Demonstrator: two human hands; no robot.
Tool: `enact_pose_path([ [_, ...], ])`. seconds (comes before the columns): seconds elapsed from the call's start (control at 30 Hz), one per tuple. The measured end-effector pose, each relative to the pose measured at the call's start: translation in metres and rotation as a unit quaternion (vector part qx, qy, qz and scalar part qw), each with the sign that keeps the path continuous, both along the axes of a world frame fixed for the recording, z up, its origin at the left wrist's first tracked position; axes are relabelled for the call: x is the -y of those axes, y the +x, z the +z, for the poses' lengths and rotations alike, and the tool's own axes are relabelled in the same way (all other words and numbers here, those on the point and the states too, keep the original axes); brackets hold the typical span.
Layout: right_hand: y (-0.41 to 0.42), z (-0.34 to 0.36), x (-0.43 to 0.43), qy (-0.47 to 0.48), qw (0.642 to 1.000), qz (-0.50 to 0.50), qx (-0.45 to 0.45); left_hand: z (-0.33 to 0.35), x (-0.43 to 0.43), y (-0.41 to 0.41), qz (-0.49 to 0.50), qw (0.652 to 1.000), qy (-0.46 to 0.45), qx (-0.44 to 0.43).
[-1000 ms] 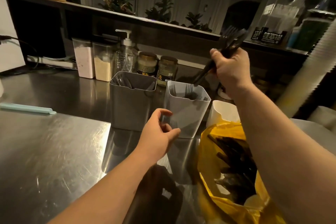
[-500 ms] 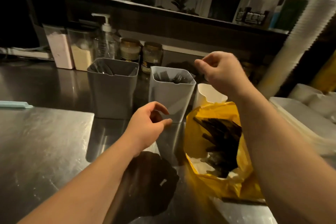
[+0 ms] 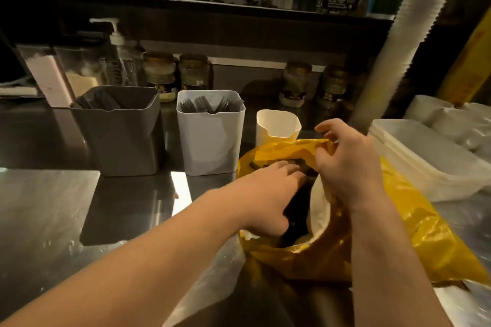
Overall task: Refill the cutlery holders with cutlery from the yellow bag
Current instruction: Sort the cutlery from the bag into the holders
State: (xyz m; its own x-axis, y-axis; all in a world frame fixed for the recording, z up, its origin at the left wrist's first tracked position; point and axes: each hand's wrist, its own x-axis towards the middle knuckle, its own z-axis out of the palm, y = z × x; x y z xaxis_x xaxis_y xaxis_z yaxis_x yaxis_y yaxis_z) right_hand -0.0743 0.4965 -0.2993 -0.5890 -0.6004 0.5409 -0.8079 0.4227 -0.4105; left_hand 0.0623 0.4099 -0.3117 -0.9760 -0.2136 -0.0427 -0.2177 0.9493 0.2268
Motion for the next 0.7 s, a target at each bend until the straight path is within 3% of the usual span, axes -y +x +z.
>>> enact_pose_path([
  [0.17, -0.01, -0.005, -0.005, -0.034, 0.998, -0.002, 0.046, 0.003, 0.003, -0.002, 0.08, 0.979, 0.123, -0.141],
  [0.27, -0.009, 0.0, -0.018, 0.046, 0.997, 0.016, 0.063, -0.001, -0.013, -0.004, 0.015, 0.997, 0.064, -0.037],
  [0.37, -0.002, 0.012, -0.042, 0.161, 0.985, -0.051, 0.019, -0.002, -0.02, -0.01, 0.003, 1.0, 0.012, 0.012],
  [0.53, -0.001, 0.028, -0.073, 0.146, 0.983, -0.034, 0.107, -0.001, -0.008, -0.001, 0.035, 0.998, 0.009, -0.051],
  [0.7, -0.001, 0.034, -0.081, 0.089, 0.987, 0.018, 0.133, 0.014, -0.017, -0.004, 0.057, 0.998, 0.014, -0.018],
])
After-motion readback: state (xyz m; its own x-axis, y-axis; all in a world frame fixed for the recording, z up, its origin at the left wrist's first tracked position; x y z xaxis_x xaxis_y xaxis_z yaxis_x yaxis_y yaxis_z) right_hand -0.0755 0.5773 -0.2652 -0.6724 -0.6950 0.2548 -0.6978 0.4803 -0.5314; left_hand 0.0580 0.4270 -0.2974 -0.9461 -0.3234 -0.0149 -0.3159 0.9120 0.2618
